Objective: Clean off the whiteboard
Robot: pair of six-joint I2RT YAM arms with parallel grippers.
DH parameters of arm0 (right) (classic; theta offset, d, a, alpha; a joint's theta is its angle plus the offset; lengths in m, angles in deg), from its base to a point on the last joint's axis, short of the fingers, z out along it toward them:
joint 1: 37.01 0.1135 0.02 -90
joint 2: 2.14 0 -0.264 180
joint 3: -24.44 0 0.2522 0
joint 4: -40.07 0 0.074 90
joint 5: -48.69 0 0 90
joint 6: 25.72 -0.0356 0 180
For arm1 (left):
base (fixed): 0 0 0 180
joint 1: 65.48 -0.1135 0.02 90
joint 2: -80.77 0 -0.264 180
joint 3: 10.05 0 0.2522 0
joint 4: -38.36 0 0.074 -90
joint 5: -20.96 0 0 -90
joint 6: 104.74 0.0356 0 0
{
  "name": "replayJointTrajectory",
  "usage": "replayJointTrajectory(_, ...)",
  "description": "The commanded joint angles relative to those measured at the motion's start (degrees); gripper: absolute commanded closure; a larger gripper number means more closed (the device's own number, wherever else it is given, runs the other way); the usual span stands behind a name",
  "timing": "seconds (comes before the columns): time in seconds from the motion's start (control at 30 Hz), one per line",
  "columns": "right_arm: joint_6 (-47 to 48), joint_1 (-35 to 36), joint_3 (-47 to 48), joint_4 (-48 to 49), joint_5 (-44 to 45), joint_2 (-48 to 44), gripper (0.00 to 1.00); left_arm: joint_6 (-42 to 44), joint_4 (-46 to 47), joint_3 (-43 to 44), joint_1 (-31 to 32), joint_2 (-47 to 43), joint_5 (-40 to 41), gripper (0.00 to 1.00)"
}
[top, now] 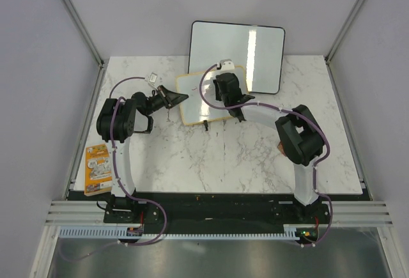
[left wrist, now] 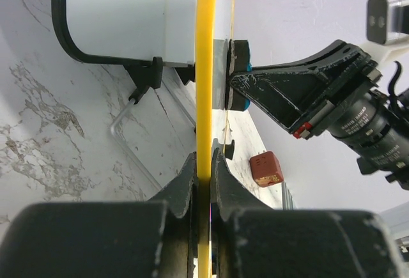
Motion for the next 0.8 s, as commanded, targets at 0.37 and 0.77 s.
replayJointTrajectory(0.37, 4.07, 12.11, 20.62, -15.15, -1.06, 16.93, 1.0, 3.7, 14.26, -0.92, 0.82, 1.21, -5.76, 0.98)
replayJointTrajectory(0.77, 5.57, 15.9, 25.56, -12.61, 0.71, 20.29, 1.0, 3.96, 14.26, -1.01, 0.91, 1.12, -5.76, 0.98)
